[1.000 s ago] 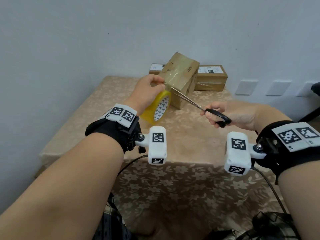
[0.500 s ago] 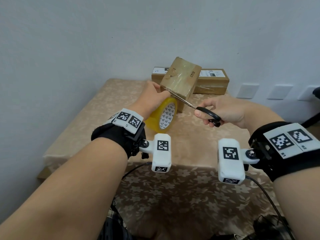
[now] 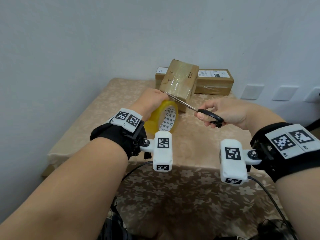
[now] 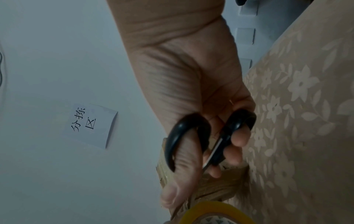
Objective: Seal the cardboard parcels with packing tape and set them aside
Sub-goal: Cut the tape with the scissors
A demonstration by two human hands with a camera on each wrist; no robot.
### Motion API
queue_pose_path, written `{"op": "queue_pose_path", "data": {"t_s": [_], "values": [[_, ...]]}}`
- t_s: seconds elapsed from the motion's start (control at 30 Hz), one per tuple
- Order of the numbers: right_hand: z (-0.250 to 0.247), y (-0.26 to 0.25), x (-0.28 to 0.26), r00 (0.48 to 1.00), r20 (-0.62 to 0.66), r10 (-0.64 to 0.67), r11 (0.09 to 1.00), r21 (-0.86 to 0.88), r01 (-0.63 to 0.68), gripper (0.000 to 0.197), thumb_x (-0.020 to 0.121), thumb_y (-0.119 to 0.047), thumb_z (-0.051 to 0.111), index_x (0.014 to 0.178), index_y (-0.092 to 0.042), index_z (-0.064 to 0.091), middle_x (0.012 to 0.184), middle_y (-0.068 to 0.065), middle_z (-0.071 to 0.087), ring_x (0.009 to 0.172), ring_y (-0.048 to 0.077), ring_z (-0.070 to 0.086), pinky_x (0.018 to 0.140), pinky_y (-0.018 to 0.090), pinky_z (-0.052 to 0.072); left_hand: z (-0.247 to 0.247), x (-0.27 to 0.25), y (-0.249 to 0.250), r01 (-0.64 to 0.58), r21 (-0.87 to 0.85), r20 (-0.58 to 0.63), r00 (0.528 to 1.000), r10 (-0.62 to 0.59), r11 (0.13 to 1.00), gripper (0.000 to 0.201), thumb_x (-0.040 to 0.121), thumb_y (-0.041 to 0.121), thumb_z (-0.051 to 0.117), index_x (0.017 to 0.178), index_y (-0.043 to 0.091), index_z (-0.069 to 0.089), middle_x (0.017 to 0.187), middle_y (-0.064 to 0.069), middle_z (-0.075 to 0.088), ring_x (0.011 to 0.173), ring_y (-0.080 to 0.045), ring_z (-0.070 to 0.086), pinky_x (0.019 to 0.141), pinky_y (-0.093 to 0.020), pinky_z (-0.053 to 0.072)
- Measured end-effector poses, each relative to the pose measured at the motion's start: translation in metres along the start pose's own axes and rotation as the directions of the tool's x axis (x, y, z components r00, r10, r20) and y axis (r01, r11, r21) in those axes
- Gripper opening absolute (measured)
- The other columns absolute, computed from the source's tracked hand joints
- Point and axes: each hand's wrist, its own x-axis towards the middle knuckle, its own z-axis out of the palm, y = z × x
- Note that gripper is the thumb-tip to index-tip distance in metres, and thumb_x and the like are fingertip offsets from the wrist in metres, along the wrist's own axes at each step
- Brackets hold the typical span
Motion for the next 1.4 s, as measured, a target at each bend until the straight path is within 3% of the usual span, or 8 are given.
{"op": "queue_pose_path", "data": {"t_s": [0.37, 0.47, 0.67, 0.8, 0.97, 1.13, 1.2, 1.4], "values": [[0.002, -0.003, 0.002, 0.998, -0.002, -0.059, 0.997, 0.045, 0.059, 0.045, 0.061, -0.051, 0.071, 0.088, -0.015, 0.069, 0.055, -0.002, 0.058, 0.048, 0.01, 0.05, 0.055, 0.026, 0.035, -0.004, -0.001, -0.003, 0.029, 0.018, 0.001, 1.0, -0.029, 0.999, 0.01, 0.084, 0.017, 0.065, 0.087, 0.008, 0.069, 0.076, -0.009, 0.065, 0.06, -0.018, 0.058, 0.049, -0.018, 0.049], [0.001, -0.002, 0.003, 0.997, -0.016, -0.075, 0.995, 0.059, 0.076, 0.037, 0.062, -0.044, 0.074, 0.083, -0.014, 0.068, 0.053, 0.0, 0.057, 0.045, 0.01, 0.048, 0.05, 0.024, 0.035, -0.003, -0.001, -0.003, 0.035, 0.009, 0.003, 0.999, -0.035, 0.999, 0.008, 0.084, 0.017, 0.064, 0.084, 0.01, 0.069, 0.077, -0.009, 0.065, 0.06, -0.019, 0.058, 0.052, -0.021, 0.05], [0.0, -0.001, 0.007, 0.995, -0.046, -0.084, 0.993, 0.076, 0.087, 0.033, 0.069, -0.033, 0.075, 0.089, -0.008, 0.067, 0.05, -0.001, 0.057, 0.041, 0.007, 0.047, 0.042, 0.016, 0.037, -0.002, 0.001, -0.003, 0.052, -0.017, -0.03, 0.998, -0.053, 0.998, 0.008, 0.084, 0.017, 0.065, 0.082, 0.01, 0.068, 0.068, -0.005, 0.064, 0.055, -0.017, 0.057, 0.044, -0.016, 0.048], [-0.001, 0.0, 0.009, 0.997, -0.045, -0.066, 0.997, 0.048, 0.068, 0.037, 0.075, -0.029, 0.075, 0.101, -0.004, 0.068, 0.054, 0.001, 0.059, 0.043, 0.007, 0.049, 0.044, 0.016, 0.038, -0.001, 0.003, -0.002, 0.064, -0.065, -0.031, 0.997, -0.066, 0.996, 0.014, 0.084, 0.015, 0.065, 0.094, 0.006, 0.069, 0.072, -0.006, 0.064, 0.058, -0.018, 0.057, 0.056, -0.023, 0.051], [0.0, -0.002, 0.013, 0.995, -0.07, -0.066, 0.998, -0.005, 0.066, 0.053, 0.058, -0.045, 0.077, 0.1, -0.014, 0.069, 0.069, 0.006, 0.065, 0.05, 0.006, 0.054, 0.055, 0.017, 0.043, -0.002, 0.004, -0.002, 0.069, -0.081, -0.06, 0.995, -0.074, 0.994, 0.007, 0.084, 0.016, 0.066, 0.079, 0.011, 0.067, 0.068, -0.004, 0.065, 0.056, -0.016, 0.059, 0.055, -0.023, 0.051], [0.001, -0.002, 0.017, 0.993, -0.099, -0.067, 0.998, 0.008, 0.068, 0.035, 0.072, -0.032, 0.079, 0.099, -0.011, 0.071, 0.054, -0.002, 0.061, 0.044, 0.004, 0.052, 0.049, 0.015, 0.041, -0.001, 0.008, -0.001, 0.105, -0.096, -0.094, 0.989, -0.114, 0.99, 0.009, 0.083, 0.017, 0.067, 0.077, 0.011, 0.065, 0.071, -0.006, 0.066, 0.058, -0.018, 0.06, 0.059, -0.027, 0.053], [0.002, -0.003, 0.02, 0.992, -0.102, -0.068, 0.998, 0.011, 0.069, 0.034, 0.074, -0.031, 0.079, 0.098, -0.01, 0.07, 0.052, -0.002, 0.06, 0.044, 0.005, 0.052, 0.047, 0.016, 0.04, -0.001, 0.01, -0.001, 0.118, -0.107, -0.105, 0.986, -0.129, 0.987, 0.01, 0.082, 0.019, 0.067, 0.076, 0.011, 0.063, 0.075, -0.007, 0.067, 0.063, -0.021, 0.061, 0.066, -0.031, 0.054], [-0.002, -0.004, 0.027, 0.992, -0.101, -0.076, 0.997, -0.003, 0.076, 0.029, 0.073, -0.031, 0.08, 0.092, -0.012, 0.07, 0.05, -0.002, 0.059, 0.043, 0.006, 0.051, 0.045, 0.014, 0.041, -0.002, 0.016, 0.001, 0.125, -0.122, -0.1, 0.985, -0.137, 0.985, 0.011, 0.082, 0.02, 0.067, 0.075, 0.012, 0.063, 0.072, -0.006, 0.066, 0.061, -0.02, 0.06, 0.064, -0.031, 0.054]]}}
